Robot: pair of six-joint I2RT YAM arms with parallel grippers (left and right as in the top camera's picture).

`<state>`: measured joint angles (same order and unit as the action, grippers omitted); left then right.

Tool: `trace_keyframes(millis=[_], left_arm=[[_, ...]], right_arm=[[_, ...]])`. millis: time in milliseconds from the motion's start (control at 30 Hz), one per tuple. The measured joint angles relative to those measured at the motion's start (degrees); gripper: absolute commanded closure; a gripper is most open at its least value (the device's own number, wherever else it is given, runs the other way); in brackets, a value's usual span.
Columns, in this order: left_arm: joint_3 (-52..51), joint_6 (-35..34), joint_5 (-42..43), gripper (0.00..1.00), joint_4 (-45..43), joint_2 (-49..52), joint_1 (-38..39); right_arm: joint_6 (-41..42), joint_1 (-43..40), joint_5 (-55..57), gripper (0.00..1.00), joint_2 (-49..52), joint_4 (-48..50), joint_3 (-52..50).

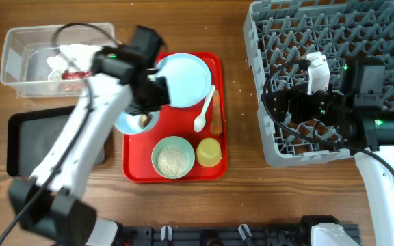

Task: Sort waste into correct bins and load items into the dishwasher rack
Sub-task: 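Tip the blue bowl over the black tray to dump the shell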

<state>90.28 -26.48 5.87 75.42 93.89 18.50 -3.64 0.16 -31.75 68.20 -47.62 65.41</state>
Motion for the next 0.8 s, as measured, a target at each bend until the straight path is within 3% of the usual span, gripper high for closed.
trace_keyframes(millis=[300,600,800], left_arm=[[0.0,3.5,4.5,0.96,8.0,-7.1,-10.7],[-1.8,18.1,16.7,0.96,8.1,-7.1,-27.3],[-11.3,29.8,29.3,0.96,5.0,-7.1,-45.3]], right_arm=[[0.0,0.0,0.0,0.0,0.0,0.0,0.0],[0.0,0.0,0.0,0.0,0.0,0.0,0.0],[0.0,0.0,0.0,0.0,0.0,0.0,0.0]])
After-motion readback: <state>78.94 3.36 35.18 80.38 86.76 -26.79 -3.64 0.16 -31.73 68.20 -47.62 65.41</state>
